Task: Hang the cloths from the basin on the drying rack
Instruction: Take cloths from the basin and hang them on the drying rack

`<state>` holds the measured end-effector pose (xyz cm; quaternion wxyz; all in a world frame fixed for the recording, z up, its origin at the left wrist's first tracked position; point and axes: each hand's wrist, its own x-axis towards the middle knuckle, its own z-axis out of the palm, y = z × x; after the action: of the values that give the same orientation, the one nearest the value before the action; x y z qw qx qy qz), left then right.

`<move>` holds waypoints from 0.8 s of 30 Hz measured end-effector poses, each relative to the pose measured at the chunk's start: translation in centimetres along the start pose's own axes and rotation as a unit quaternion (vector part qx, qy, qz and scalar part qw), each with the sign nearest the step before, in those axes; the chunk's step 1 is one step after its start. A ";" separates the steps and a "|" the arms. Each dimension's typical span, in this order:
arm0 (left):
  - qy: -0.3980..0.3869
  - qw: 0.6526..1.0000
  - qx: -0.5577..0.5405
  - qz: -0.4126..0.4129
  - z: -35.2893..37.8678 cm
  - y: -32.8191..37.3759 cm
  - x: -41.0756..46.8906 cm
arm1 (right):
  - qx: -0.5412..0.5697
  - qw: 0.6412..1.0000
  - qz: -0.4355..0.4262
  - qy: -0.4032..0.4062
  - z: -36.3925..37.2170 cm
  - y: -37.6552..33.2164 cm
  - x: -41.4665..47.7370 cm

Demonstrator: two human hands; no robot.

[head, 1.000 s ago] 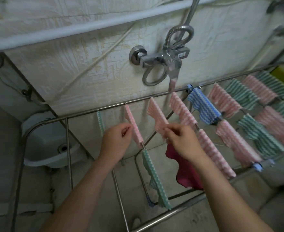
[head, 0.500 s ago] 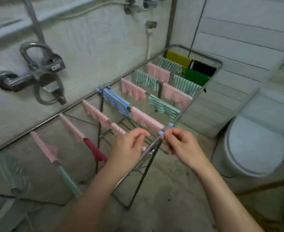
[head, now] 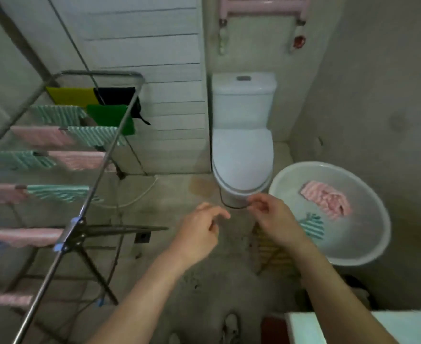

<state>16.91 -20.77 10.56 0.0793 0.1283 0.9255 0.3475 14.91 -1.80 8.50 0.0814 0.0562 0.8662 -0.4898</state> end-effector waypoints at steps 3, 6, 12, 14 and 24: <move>-0.056 0.998 0.018 0.034 3.4 2.0 3.2 | -0.007 0.995 0.075 0.064 -2.8 4.0 0.5; -0.105 0.992 0.034 0.053 7.2 3.3 6.8 | -0.005 0.984 0.151 0.094 -4.8 8.4 1.0; -0.194 0.970 0.092 0.114 13.6 4.5 13.4 | -0.063 0.957 0.276 0.071 -6.5 16.1 3.2; -0.223 0.958 0.126 0.129 15.6 4.6 15.3 | -0.091 0.948 0.301 0.047 -6.7 17.8 3.8; -0.360 0.891 0.253 0.107 25.8 5.3 25.9 | -0.068 0.912 0.391 0.101 -7.2 24.5 8.6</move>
<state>-0.72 6.77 -6.65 0.3346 0.3583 0.8708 0.0377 10.23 17.09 -10.15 0.1815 0.4338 0.8099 -0.3507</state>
